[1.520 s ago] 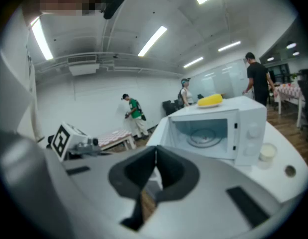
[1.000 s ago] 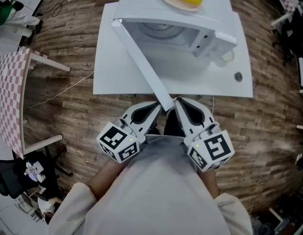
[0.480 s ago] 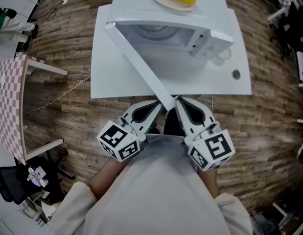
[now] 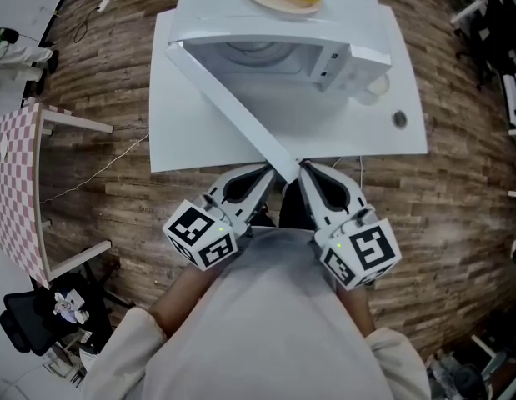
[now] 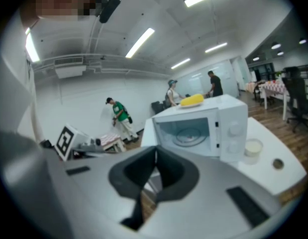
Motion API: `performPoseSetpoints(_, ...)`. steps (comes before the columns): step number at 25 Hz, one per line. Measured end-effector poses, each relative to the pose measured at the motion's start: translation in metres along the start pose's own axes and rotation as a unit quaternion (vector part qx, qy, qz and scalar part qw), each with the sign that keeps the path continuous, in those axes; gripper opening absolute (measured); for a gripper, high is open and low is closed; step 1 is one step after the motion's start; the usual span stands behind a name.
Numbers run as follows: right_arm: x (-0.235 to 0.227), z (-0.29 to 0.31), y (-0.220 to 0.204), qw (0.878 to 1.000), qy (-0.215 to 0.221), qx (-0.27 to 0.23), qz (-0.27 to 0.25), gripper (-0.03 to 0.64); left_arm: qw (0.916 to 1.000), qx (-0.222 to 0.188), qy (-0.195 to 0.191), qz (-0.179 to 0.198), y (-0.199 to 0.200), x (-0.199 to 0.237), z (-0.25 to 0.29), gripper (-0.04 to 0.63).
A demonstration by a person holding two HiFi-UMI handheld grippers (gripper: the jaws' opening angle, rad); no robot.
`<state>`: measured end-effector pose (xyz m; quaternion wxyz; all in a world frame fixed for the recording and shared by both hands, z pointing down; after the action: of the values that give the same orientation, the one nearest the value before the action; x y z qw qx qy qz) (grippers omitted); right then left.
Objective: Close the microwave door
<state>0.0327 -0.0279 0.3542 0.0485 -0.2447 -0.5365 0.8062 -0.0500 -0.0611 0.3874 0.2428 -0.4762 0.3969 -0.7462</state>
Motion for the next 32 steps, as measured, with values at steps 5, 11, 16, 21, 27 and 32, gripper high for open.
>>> performPoseSetpoints(5, -0.007, -0.001, 0.002, 1.0, -0.005, -0.001, 0.004, 0.021, 1.0, 0.001, -0.007, 0.001, 0.003, -0.001, 0.008, 0.02)
performPoseSetpoints(11, -0.012, -0.001, 0.004, 1.0, -0.008, -0.001, 0.005, 0.021, 0.9999, 0.001, -0.014, 0.003, 0.004, -0.002, 0.016, 0.02)
performPoseSetpoints(16, -0.019, -0.003, 0.007, 1.0, -0.015, -0.001, 0.006, 0.021, 0.9998, 0.002, -0.019, 0.002, 0.006, -0.002, 0.024, 0.02)
performPoseSetpoints(21, -0.029, -0.007, 0.006, 1.0, -0.024, -0.001, 0.011, 0.021, 0.9996, 0.005, -0.027, -0.002, 0.007, -0.003, 0.036, 0.02)
performPoseSetpoints(27, -0.041, -0.007, 0.009, 1.0, -0.026, -0.002, 0.014, 0.021, 0.9995, 0.013, -0.03, -0.003, 0.006, -0.002, 0.049, 0.02)
performPoseSetpoints(32, -0.051, -0.005, 0.014, 1.0, -0.023, -0.004, 0.011, 0.021, 0.9995, 0.012, -0.029, -0.005, 0.008, -0.003, 0.059, 0.02)
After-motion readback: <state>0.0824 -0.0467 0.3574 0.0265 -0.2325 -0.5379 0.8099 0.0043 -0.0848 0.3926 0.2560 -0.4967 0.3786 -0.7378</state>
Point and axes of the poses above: the fingertips, and each gripper's own axes: z forward along the fingers, x to its left, y out of its top, the point moved 3 cm from there along -z, backward along the fingers, and after that the axes turned 6 degrees about y, right-handed, at the moved point
